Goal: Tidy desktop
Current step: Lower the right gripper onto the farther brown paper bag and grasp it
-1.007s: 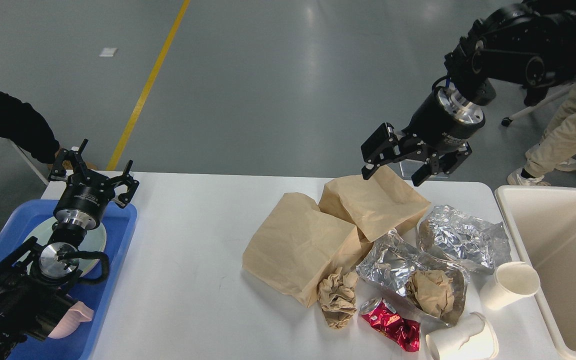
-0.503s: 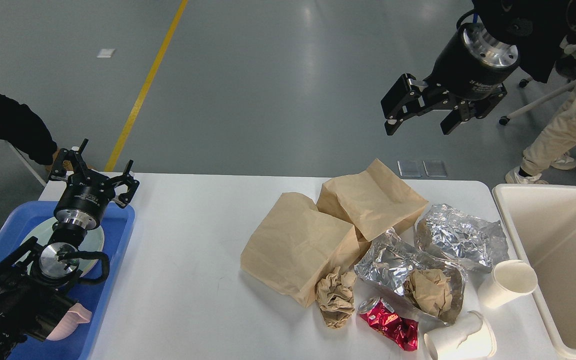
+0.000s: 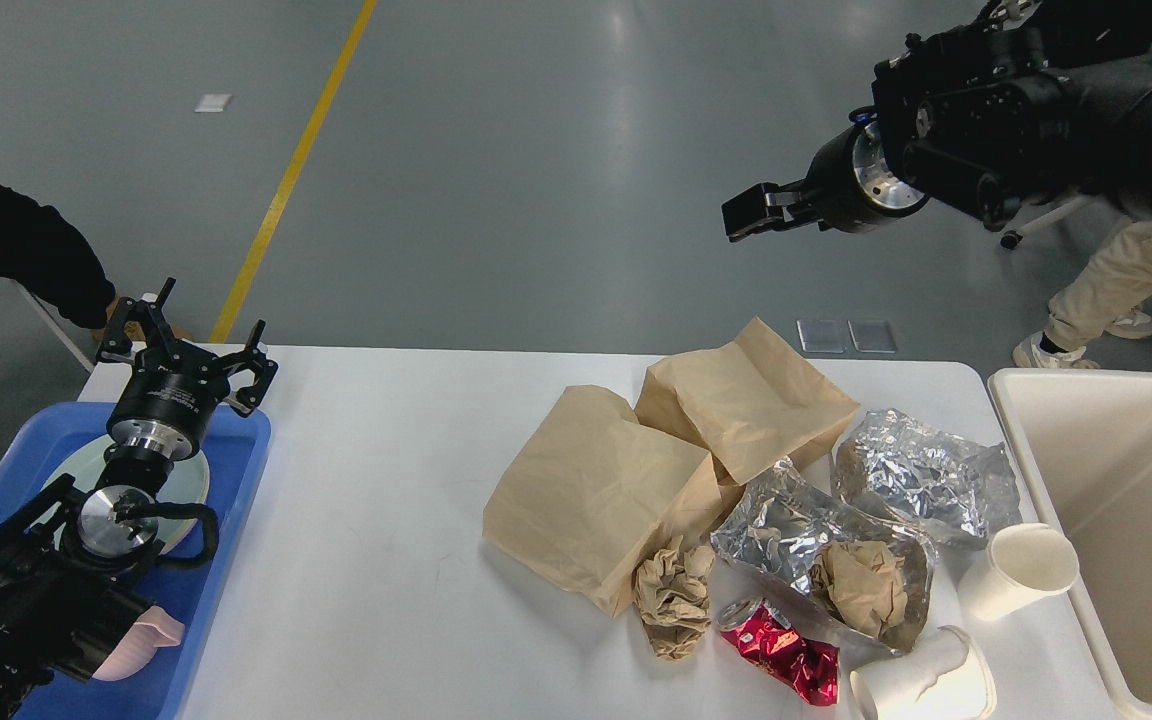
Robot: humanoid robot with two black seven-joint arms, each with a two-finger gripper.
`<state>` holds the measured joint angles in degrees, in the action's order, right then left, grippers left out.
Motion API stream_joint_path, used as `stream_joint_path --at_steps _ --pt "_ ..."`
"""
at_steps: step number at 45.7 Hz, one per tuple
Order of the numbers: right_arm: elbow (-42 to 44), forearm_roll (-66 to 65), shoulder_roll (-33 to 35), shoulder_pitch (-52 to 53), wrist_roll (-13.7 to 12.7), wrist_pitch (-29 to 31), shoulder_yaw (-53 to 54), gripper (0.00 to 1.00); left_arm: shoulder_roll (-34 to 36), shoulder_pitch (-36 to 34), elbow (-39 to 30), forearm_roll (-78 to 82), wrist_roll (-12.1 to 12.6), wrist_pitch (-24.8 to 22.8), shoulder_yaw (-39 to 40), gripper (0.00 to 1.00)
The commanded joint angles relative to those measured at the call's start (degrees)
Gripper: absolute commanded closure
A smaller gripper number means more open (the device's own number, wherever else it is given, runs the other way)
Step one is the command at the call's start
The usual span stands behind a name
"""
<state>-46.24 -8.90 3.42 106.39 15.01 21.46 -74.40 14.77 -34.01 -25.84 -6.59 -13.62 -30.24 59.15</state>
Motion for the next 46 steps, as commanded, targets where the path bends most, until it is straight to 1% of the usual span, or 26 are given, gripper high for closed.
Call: stream_joint_path --at_steps 1,5,8,16,28,36,46 --pt "0.5 -0.4 0.1 -7.7 -6.7 -6.6 2.7 0.00 0.0 0.0 0.0 0.0 0.0 0.0 0.0 0.04" --pt "0.5 -0.9 -0.2 -12.5 -10.4 -10.3 4.3 0.00 0.0 0.0 0.0 0.0 0.0 0.0 0.0 0.04" --pt "0.5 -1.9 -0.3 -15.7 -11.4 -11.1 4.6 0.00 0.0 0.0 0.0 0.0 0.0 0.0 0.0 0.04" --pt "0.5 -5.2 -0.1 -21.7 -11.5 -12.4 7.9 0.00 0.0 0.0 0.0 0.0 0.0 0.0 0.0 0.04" --pt "1.0 -5.2 1.8 -24.6 -11.5 -12.7 11.4 0.00 0.0 0.0 0.0 0.0 0.0 0.0 0.0 0.04" --pt "3.9 -5.1 1.9 -26.6 -11.5 -12.8 11.6 0.00 0.0 0.0 0.0 0.0 0.0 0.0 0.0 0.04" --pt "3.7 -4.9 3.9 -27.5 -11.5 -12.4 12.0 0.00 0.0 0.0 0.0 0.0 0.0 0.0 0.0 0.04"
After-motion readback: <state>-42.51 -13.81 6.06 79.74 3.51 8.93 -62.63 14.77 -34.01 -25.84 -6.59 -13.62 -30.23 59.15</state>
